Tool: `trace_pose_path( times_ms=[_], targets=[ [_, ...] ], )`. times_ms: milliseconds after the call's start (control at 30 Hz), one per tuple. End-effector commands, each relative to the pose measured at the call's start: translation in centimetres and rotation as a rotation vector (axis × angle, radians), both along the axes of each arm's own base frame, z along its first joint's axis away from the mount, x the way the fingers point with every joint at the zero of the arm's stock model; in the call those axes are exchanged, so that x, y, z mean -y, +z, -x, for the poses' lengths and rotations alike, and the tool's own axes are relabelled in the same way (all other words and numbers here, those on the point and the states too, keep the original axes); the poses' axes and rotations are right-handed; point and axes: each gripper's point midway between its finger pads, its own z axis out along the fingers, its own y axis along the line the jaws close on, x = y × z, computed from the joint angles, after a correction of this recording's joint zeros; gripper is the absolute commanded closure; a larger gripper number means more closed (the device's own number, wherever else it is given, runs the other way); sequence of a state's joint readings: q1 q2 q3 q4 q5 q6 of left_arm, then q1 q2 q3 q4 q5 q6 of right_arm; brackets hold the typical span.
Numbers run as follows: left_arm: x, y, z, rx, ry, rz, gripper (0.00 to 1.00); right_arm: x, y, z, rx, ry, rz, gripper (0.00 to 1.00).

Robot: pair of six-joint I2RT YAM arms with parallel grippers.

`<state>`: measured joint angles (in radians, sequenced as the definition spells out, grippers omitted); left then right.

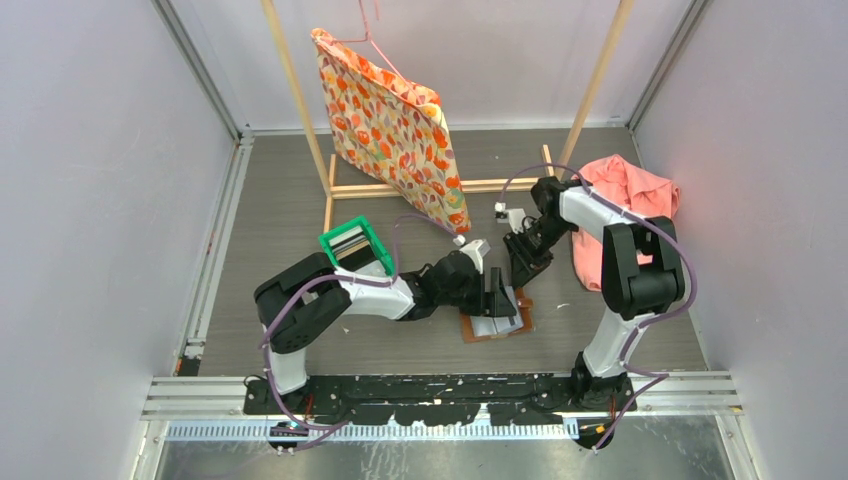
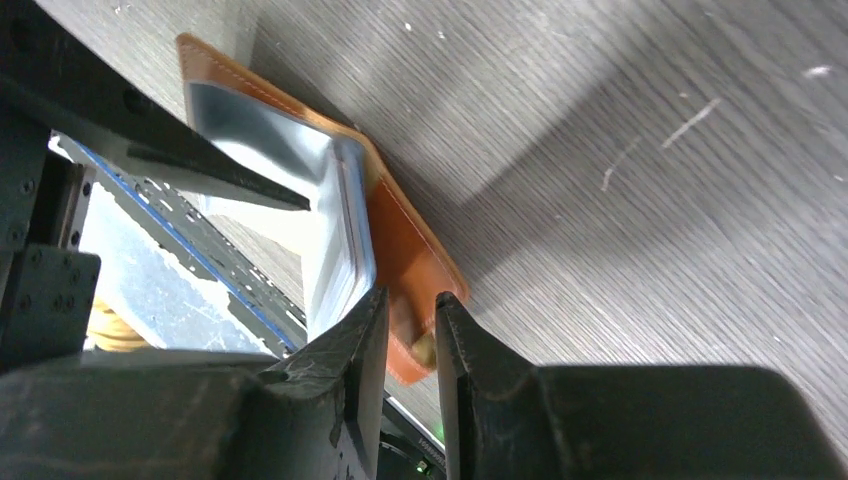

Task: Put the credit cards into the card holder
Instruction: Open the card holder at the center of the board.

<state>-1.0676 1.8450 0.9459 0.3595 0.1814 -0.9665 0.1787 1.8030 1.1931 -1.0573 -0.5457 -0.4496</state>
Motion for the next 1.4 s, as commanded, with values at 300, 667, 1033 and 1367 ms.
trace_pose_path(
  times_ms=[300, 667, 1033, 1367],
  targets=[
    [-1.1, 1.4, -1.5, 0.039, 0.048, 0.035, 0.32, 0.4, 3.5, -0.5, 0.122, -0.002, -0.088, 0.7],
    [-1.4, 0.0, -1.3, 0.009, 0.061, 0.037, 0.36, -0.4, 1.5, 1.9, -0.049, 0.056, -0.113, 0.71],
    [-1.9, -1.1, -0.8, -0.02, 0.073, 0.042, 0.38, 0.1, -1.5, 2.9, -0.136, 0.098, 0.015, 0.6],
    [-1.8, -1.6, -0.7, -0.033, 0.076, 0.058, 0.38, -1.2, -1.3, 3.8, -0.186, 0.126, -0.028, 0.55]
  ],
)
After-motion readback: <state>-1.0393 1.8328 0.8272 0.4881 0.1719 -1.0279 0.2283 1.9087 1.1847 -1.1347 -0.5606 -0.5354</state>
